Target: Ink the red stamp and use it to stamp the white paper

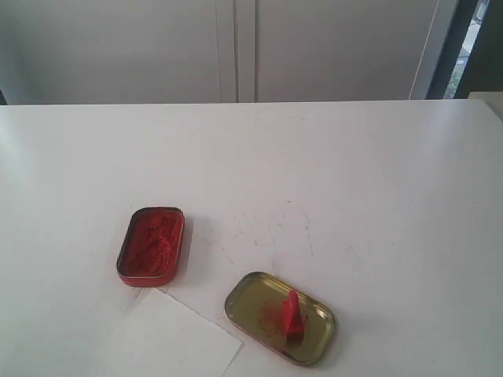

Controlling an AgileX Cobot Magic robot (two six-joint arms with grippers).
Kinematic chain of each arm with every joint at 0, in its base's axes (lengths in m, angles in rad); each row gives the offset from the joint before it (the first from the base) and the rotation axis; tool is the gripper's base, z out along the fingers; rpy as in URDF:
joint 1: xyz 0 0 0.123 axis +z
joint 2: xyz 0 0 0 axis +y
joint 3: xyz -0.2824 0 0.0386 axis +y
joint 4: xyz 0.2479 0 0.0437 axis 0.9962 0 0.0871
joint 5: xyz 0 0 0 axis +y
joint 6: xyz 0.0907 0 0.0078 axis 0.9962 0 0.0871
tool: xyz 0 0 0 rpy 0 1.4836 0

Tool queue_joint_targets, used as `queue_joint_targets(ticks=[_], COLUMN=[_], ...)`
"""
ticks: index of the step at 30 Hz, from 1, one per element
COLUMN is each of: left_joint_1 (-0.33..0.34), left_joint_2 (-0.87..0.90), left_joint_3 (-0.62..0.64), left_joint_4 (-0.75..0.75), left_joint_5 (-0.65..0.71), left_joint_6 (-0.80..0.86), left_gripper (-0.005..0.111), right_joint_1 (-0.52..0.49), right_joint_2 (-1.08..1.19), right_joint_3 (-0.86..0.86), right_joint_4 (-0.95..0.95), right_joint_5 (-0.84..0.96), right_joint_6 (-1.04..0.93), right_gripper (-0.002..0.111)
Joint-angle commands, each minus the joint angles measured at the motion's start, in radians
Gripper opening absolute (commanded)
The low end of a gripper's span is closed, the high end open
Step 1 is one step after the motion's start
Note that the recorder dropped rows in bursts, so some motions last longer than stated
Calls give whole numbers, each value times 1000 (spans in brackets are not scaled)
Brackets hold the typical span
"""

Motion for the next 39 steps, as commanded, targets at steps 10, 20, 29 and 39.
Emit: queue_joint_targets(ticks=[10,20,29,39], left_joint_1=[2,2,2,2], left_joint_2=[-4,-4,-4,-4], left_joint_3=[9,9,9,9], left_joint_4=[0,0,0,0], left_joint_5=[4,4,4,4], left_joint_6=[-1,-1,-1,-1], left_gripper=[0,0,0,0], right_joint_1=[2,2,2,2], right_joint_2=[-5,-5,-5,-5], right_joint_3=[6,6,6,6], right_joint_4=[-4,-4,-4,-7], right_joint_5=[-3,-170,-362,-454], right_joint_6=[1,0,-1,-24], right_gripper=[5,5,5,5])
